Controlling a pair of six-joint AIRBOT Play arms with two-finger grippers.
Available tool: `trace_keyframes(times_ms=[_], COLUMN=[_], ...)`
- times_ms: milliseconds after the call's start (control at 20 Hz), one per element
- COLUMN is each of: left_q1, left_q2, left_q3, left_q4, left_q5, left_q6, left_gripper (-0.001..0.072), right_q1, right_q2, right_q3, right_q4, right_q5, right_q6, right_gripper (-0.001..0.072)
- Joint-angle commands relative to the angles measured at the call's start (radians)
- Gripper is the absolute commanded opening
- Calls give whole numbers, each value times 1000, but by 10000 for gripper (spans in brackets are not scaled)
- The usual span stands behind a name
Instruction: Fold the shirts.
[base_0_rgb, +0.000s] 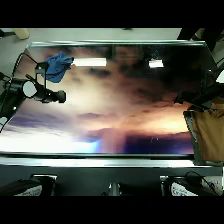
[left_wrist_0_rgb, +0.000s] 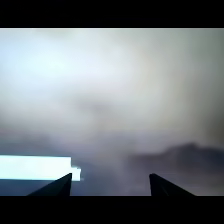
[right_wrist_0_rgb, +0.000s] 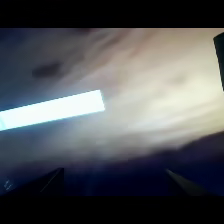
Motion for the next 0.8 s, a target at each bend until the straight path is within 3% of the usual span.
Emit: trace_keyframes(times_ms=[0, 100, 300, 400, 500, 750], left_q1=[55, 159, 351, 403, 424, 409], left_q2=[-109, -305, -708, -773, -785, -835], left_q3=[115, 374, 876, 843, 734, 706], left_q4=[-4, -8, -172, -322, -429, -516], left_q5=[192, 97, -143, -57, 114, 341], left_q6=[-71, -72, -184, -200, -198, -100], left_gripper=[607, 607, 686, 684, 682, 674], right_q1=[1, 1, 1, 1, 1, 1], right_q2=[-1, -1, -2, -2, -2, -2], right_q3=[0, 0, -1, -1, -1, -1], right_q4=[3, 18, 51, 75, 97, 149], right_q5=[-98, -152, -204, -213, -214, -187], right_q6=[0, 0, -1, -19, -46, -83], right_gripper=[671, 671, 670, 670, 670, 669])
